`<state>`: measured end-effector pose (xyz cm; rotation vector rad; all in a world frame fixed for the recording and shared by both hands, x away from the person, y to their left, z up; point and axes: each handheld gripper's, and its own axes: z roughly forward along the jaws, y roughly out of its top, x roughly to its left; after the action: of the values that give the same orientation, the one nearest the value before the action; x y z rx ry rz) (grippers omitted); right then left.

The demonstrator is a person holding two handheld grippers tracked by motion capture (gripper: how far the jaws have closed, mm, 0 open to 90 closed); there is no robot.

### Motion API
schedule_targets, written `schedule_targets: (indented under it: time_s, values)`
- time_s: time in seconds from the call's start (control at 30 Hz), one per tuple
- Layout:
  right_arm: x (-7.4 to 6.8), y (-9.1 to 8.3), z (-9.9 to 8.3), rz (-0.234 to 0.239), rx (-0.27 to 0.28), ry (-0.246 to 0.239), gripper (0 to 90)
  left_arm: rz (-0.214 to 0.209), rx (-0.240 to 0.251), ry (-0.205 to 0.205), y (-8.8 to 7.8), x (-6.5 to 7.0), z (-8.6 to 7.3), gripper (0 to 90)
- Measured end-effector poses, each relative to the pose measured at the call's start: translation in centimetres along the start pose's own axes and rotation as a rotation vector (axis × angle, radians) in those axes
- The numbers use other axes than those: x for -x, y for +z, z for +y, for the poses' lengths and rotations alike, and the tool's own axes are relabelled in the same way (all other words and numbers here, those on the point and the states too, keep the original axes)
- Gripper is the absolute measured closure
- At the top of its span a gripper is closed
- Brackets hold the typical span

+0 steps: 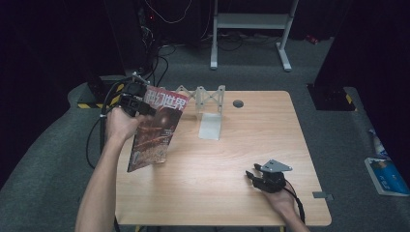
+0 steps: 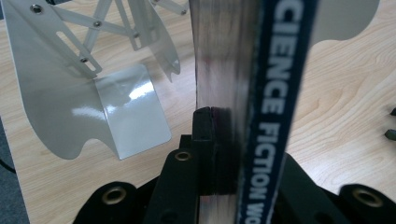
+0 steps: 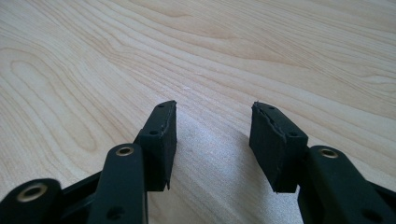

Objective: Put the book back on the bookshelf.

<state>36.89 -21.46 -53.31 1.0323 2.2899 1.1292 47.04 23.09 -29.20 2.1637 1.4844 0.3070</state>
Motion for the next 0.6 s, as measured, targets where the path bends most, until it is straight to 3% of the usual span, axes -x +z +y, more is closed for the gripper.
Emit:
schedule_targets:
  time_s: [0.23, 0.6]
  values:
    - [0.0, 0.0, 0.0, -0.002, 0.0, -0.001, 51.1, 0.025, 0.033, -0.046, -0.5, -1.1, -0.3, 82.9]
    - [0.0, 0.0, 0.0, -0.005, 0.001, -0.001, 51.1, 0.056, 0.123, -0.125, -2.2, -3.5, -1.3, 83.3]
